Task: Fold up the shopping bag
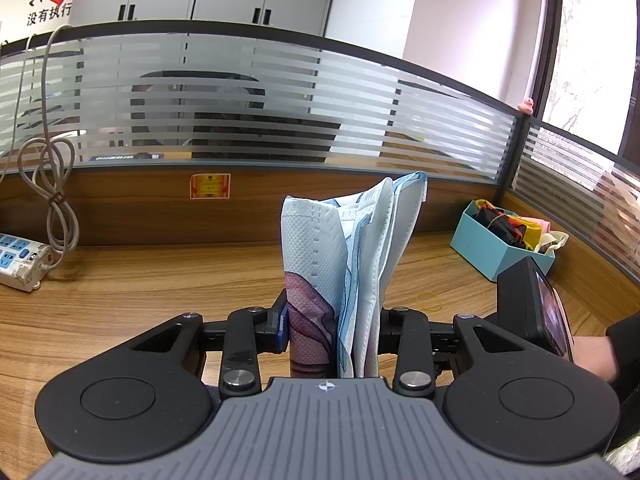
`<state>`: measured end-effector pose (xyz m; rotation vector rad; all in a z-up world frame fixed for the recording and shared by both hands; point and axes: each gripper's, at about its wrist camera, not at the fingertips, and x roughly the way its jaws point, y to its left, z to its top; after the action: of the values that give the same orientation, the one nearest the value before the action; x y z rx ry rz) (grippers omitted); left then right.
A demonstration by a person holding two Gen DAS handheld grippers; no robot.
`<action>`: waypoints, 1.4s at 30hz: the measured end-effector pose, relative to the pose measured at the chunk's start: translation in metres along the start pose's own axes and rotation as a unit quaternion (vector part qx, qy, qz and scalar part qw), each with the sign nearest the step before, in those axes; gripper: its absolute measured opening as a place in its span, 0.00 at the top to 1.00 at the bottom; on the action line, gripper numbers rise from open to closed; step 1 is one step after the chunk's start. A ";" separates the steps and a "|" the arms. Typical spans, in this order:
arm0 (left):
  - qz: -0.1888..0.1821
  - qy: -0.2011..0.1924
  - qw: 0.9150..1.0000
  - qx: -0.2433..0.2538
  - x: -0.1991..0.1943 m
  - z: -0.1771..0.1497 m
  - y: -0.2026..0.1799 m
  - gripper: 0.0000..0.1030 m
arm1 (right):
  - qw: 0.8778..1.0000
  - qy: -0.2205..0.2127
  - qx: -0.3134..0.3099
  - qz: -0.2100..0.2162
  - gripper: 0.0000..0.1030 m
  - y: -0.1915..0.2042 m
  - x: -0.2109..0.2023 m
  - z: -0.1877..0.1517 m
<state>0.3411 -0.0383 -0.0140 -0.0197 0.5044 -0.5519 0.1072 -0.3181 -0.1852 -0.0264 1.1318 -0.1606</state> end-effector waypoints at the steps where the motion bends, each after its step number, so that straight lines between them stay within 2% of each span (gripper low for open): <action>1: 0.000 0.000 1.000 0.000 0.000 0.000 0.000 0.63 | 1.000 0.000 0.000 0.003 0.64 0.000 0.001 0.000; 8: 0.001 -0.002 1.000 -0.001 -0.001 0.000 0.001 0.63 | 1.000 0.003 -0.018 0.007 0.84 0.010 0.002 0.000; 11: 0.000 -0.002 1.000 0.000 -0.001 0.000 0.001 0.63 | 1.000 0.006 -0.023 -0.006 0.84 0.007 0.007 0.001; 15: -0.001 -0.002 1.000 0.001 -0.001 0.000 0.000 0.63 | 1.000 0.011 -0.006 -0.001 0.84 -0.007 0.025 0.006; 24: -0.001 -0.002 1.000 0.001 0.000 0.000 0.001 0.63 | 1.000 0.008 -0.012 -0.011 0.83 -0.004 0.034 0.008; 36: -0.003 -0.001 1.000 0.002 0.001 0.000 0.000 0.63 | 0.998 0.013 0.056 0.012 0.83 -0.035 0.043 0.000; 40: -0.003 -0.001 1.000 0.002 0.001 0.000 0.000 0.63 | 0.998 0.013 0.056 0.017 0.94 -0.039 0.052 0.006; 42: -0.004 -0.001 1.000 0.002 0.001 0.000 0.000 0.63 | 0.998 0.014 0.057 0.017 0.97 -0.032 0.041 0.002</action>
<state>0.3423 -0.0390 -0.0144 -0.0185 0.5016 -0.5597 0.1227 -0.3559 -0.2179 0.0961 1.1484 -0.1953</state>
